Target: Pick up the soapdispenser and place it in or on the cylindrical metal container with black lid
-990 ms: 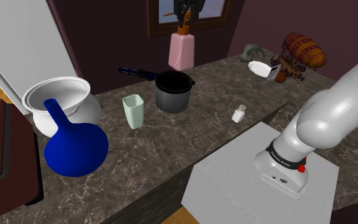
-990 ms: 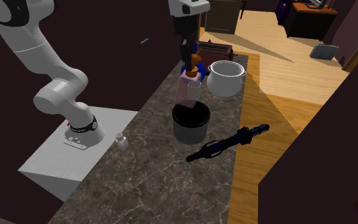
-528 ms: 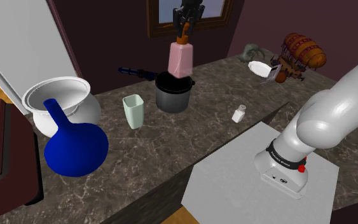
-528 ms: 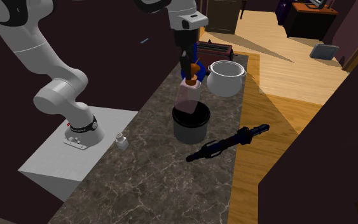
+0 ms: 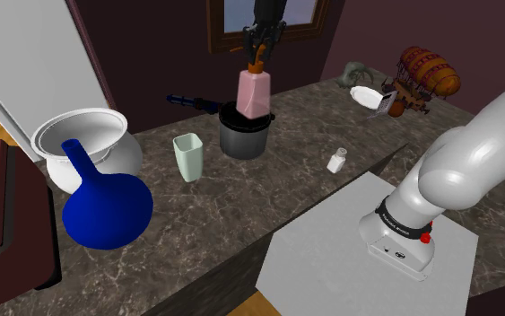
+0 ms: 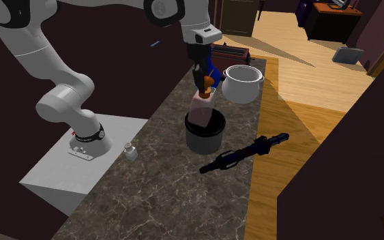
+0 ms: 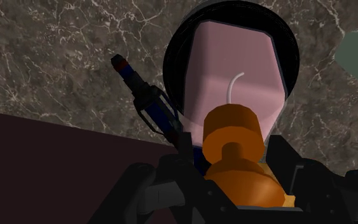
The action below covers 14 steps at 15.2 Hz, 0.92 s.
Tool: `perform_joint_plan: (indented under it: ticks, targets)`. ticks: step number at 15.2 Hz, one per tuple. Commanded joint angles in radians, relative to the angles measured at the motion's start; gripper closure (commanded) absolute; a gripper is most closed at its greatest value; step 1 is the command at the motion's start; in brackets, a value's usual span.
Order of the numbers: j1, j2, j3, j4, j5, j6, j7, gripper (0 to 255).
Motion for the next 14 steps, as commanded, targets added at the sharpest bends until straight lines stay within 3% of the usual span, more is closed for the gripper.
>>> perform_joint_plan:
  ticks: [1,5,6,11,14]
  targets:
    - [0.000,0.000,0.000,-0.002,0.000,0.002,0.000,255]
    - [0.000,0.000,0.000,-0.002,0.000,0.002,0.000,255]
    - [0.000,0.000,0.000,-0.002,0.000,0.002,0.000,0]
    - [0.000,0.000,0.000,-0.002,0.000,0.002,0.000,0]
    - [0.003,-0.016,0.003,0.080,0.004,-0.096,-0.003,0]
